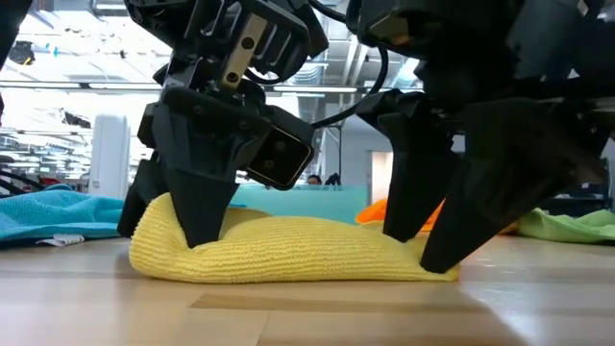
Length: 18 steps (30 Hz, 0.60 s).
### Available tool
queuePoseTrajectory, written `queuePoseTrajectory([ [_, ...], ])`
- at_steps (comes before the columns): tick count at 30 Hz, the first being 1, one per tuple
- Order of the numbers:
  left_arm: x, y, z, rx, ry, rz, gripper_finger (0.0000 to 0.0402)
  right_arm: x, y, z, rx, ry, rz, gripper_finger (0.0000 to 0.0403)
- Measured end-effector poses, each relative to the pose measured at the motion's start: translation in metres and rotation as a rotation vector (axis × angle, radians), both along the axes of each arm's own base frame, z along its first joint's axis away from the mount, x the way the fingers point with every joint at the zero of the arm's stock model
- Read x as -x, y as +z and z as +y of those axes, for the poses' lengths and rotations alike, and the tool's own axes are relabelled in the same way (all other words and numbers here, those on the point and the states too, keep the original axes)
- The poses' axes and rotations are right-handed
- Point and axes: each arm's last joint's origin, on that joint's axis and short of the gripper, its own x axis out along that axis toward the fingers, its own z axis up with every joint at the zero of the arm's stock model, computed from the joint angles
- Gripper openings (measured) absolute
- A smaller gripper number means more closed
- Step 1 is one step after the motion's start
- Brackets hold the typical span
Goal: Roll microfiber towels into tight, uniform cylinder then place into a basket
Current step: Roll the yellow microfiber towel
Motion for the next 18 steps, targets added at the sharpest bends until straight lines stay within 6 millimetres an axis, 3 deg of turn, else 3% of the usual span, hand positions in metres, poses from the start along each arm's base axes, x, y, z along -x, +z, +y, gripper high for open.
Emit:
queuePoseTrajectory([
  [8,0.001,0.000,0.000,-0.004,-0.052,-0.030,0.0111,-0.003,-0.001,-0.006,-0.024,-0.059,0.005,0.0148],
  [14,0.003,0.004,0.000,-0.029,-0.137,-0.102,0.0132,-0.004,-0.001,-0.006,-0.036,-0.083,0.005,0.0073],
  [18,0.003,0.019,0.000,-0.099,-0.206,-0.235,0.0129,-0.003,-0.001,-0.006,-0.050,-0.089,0.012,0.0021],
])
